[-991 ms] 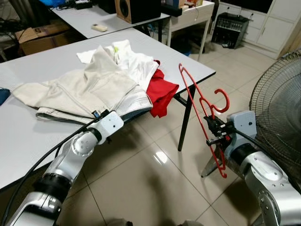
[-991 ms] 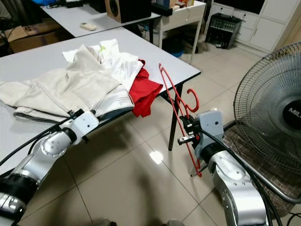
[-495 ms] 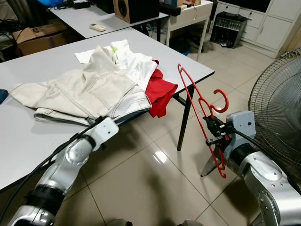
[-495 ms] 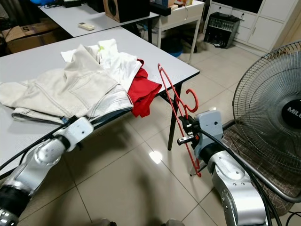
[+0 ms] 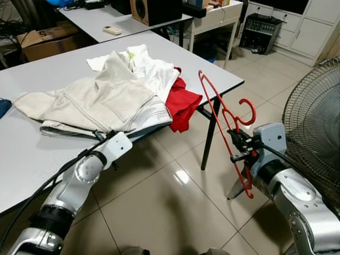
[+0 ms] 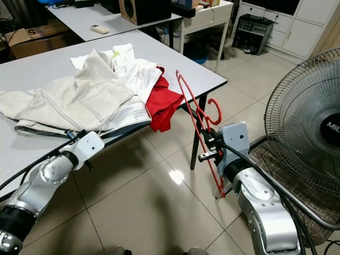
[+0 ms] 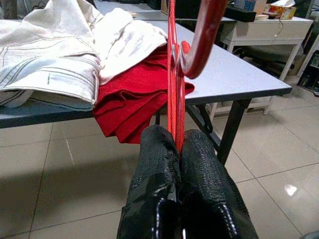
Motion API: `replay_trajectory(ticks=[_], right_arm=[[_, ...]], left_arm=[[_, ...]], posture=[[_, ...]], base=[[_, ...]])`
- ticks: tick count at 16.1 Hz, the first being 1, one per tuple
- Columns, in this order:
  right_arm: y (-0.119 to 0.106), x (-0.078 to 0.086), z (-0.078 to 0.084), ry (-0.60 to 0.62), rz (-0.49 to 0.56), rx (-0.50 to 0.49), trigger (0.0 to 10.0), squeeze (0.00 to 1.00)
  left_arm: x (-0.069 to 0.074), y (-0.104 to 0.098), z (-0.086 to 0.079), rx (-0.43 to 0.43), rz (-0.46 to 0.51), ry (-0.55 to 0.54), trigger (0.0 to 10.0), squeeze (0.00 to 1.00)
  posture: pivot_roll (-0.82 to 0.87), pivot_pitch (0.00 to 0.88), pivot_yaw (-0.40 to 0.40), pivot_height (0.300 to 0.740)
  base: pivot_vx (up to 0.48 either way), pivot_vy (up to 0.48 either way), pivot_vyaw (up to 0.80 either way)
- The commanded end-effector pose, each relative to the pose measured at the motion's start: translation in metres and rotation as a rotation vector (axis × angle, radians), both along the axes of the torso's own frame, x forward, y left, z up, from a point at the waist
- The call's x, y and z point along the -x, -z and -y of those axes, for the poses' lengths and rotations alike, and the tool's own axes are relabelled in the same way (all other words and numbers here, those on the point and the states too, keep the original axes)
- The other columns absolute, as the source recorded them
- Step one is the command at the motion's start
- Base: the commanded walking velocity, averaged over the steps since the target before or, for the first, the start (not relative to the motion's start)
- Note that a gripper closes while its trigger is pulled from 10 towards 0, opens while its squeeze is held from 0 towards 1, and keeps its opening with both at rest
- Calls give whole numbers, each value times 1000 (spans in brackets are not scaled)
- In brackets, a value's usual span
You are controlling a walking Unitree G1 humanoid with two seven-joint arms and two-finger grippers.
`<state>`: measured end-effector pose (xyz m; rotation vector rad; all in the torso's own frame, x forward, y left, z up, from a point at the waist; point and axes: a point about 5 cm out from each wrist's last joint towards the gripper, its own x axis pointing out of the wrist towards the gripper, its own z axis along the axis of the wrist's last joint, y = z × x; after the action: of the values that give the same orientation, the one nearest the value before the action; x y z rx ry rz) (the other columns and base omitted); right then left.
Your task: Hang hanger
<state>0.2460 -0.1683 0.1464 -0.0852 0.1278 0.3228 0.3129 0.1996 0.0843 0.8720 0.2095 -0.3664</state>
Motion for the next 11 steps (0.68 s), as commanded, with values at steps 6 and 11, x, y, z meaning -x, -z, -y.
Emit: replay_trajectory(ticks=[6,11], right_arm=[[-1,0,0,9,16,-4,10000,0],[1,0,-1,-4,9,-8,10000,0]], left_arm=[[-19,-67,-1,69,71,202,0,0],[-16,-89,-11,38,0,290,0,0]], posture=[[-138,0,48,705],[-130,0,45,705]], base=[[0,0,0],[0,0,0]])
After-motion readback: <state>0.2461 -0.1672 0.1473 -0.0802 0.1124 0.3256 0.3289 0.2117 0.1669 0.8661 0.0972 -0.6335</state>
